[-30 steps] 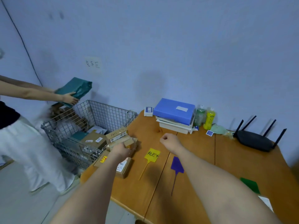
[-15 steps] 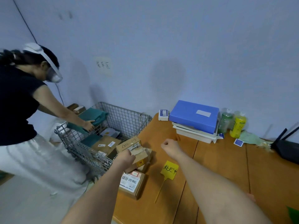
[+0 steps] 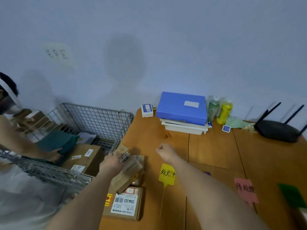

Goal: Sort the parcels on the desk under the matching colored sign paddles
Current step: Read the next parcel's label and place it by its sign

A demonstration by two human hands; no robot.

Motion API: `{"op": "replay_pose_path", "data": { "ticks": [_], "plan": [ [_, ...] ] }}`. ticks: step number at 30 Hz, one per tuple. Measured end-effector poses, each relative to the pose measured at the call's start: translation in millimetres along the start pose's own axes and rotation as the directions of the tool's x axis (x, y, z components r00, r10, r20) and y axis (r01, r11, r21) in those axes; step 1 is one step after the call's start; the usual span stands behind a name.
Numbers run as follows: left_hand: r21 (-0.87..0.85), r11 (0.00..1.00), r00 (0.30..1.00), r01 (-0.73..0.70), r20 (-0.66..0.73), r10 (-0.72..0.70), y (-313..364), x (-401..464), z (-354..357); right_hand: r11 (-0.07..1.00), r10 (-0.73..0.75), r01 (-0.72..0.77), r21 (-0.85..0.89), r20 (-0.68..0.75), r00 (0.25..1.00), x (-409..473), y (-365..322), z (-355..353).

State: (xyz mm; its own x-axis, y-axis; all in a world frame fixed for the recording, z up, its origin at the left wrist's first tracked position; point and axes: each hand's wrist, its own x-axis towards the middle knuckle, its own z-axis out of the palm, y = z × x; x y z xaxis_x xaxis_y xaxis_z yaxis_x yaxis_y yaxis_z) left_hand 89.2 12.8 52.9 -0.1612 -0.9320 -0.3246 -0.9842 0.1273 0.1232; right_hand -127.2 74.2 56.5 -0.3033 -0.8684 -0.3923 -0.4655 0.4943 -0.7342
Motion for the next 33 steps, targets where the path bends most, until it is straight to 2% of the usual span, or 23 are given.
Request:
{"op": "replay_pose_path", "data": {
  "ticks": [4, 10, 14, 17, 20, 22, 25, 27, 29, 33],
  "plan": [
    [0.052, 0.997, 0.998, -0.057, -0.001, 0.057, -13.4, 33.7, 9.1, 0.996, 0.084, -0.085, -0.017, -0.062, 0.995, 4.5, 2.1, 12.2],
    [0.074, 0.997, 0.998, -0.029, 0.058, 0.025, -35.5, 65.7, 29.0, 0.988, 0.153, -0.155, -0.021, -0.101, 0.983, -4.6, -4.1, 33.6],
    [0.071, 0.994, 0.996, -0.084, -0.001, 0.084, -45.7, 66.8, 30.0, 0.979, 0.198, -0.203, -0.019, -0.135, 0.971, -7.5, -2.3, 44.5],
    [-0.018, 0.999, 0.995, -0.045, -0.09, 0.043, -49.9, 62.1, 10.9, 0.976, 0.207, -0.215, -0.036, -0.155, 0.966, -9.6, -5.1, 45.4],
    [-0.282, 0.959, 0.965, 0.028, -0.241, -0.099, -51.0, 58.6, -19.6, 0.986, 0.156, -0.164, -0.036, -0.166, 0.974, -11.7, -17.3, 42.2],
    [-0.564, 0.825, 0.949, -0.041, -0.279, -0.144, -48.0, 55.8, -39.6, 0.991, 0.127, -0.133, -0.02, -0.18, 0.975, -14.7, -27.9, 39.2],
    [-0.89, 0.434, 0.978, -0.14, -0.191, -0.077, -32.4, 47.8, -57.8, 0.995, 0.104, -0.099, 0.034, -0.219, 0.97, -19.4, -40.5, 33.0],
    [-0.967, 0.216, 0.988, -0.137, -0.148, -0.035, -15.4, 40.6, -64.1, 0.986, 0.087, -0.047, 0.161, -0.249, 0.965, -26.6, -48.9, 24.2],
    [-0.989, 0.072, 0.991, -0.131, -0.129, 0.028, 6.6, 30.4, -70.3, 0.951, 0.064, 0.031, 0.307, -0.295, 0.953, -34.5, -58.5, 11.9],
    [-0.979, -0.08, 0.965, -0.187, -0.199, 0.173, 58.5, -2.4, -88.3, 0.868, 0.002, 0.209, 0.451, -0.423, 0.906, -50.2, -76.5, -22.2]
  ]
}}
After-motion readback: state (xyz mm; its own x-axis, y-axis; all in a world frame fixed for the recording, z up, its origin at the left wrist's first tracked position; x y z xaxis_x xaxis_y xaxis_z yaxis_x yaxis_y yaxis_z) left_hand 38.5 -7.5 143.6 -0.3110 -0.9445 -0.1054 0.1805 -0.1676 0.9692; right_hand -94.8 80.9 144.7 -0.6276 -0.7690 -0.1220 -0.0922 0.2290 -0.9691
